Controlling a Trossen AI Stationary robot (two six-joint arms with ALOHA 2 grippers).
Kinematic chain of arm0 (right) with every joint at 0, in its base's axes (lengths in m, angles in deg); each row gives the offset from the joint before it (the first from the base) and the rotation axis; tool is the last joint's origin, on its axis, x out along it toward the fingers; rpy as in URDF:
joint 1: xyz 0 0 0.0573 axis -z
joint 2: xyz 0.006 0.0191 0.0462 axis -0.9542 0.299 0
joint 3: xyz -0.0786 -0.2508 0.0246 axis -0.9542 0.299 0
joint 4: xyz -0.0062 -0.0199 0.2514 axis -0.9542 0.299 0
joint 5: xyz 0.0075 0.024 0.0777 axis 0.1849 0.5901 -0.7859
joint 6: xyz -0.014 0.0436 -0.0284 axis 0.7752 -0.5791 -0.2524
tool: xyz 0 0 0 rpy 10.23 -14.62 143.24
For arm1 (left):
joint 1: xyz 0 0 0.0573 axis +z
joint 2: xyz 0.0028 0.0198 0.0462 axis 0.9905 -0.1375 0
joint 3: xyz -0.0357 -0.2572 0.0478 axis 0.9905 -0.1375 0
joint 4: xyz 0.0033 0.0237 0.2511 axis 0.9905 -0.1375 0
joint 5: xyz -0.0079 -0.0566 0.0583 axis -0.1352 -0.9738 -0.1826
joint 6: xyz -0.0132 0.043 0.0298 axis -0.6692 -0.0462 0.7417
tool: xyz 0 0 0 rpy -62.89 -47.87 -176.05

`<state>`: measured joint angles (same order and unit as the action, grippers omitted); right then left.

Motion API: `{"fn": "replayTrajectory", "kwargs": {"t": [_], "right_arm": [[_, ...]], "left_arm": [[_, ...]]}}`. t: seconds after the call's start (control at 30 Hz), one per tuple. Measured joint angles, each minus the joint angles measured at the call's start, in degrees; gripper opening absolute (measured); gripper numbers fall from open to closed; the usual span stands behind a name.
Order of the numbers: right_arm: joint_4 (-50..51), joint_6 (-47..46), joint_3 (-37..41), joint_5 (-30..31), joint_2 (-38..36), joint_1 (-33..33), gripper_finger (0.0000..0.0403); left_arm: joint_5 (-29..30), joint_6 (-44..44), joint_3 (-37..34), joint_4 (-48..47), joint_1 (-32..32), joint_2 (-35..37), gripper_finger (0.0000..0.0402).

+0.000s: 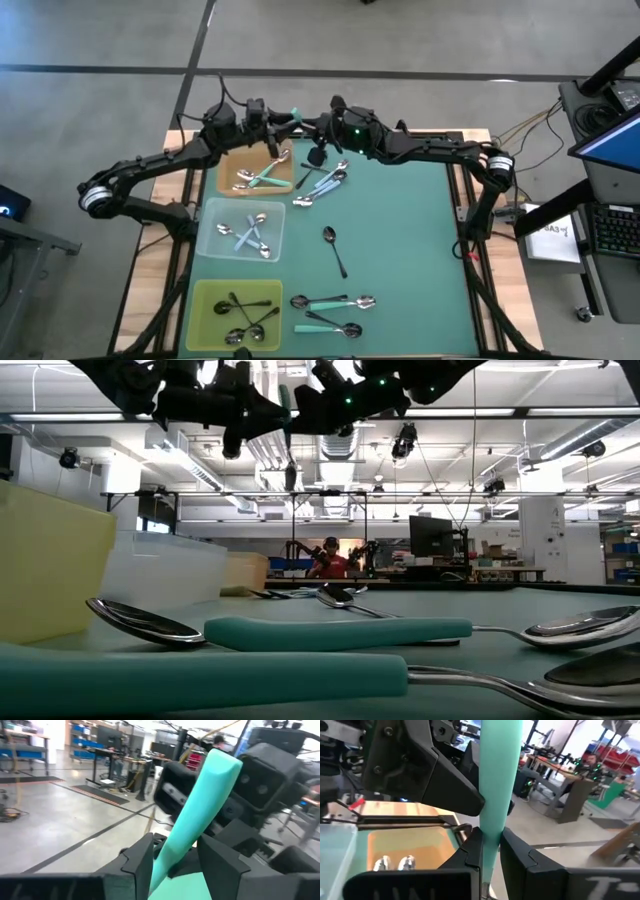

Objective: Sort silverware by color (type)
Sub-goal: Put the green spoon into the orange bin

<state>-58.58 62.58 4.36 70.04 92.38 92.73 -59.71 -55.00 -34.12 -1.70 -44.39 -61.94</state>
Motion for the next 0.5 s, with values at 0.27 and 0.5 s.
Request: {"fn": "replayTrajectory", "kwargs": {"t": [0.27,0.5], "right_arm": [[0.0,0.7,-0.2,1.1,-0.1,-0.7,0.0029],[0.9,0.0,0.0,3.2,0.0,-1.1,0.0029]], "left_arm": [[2.6,2.3,0.0,2.5,-0.1,0.0,0.0148],[0.9,2.0,0.0,4.3,-1.0,0.0,0.0148]]}}
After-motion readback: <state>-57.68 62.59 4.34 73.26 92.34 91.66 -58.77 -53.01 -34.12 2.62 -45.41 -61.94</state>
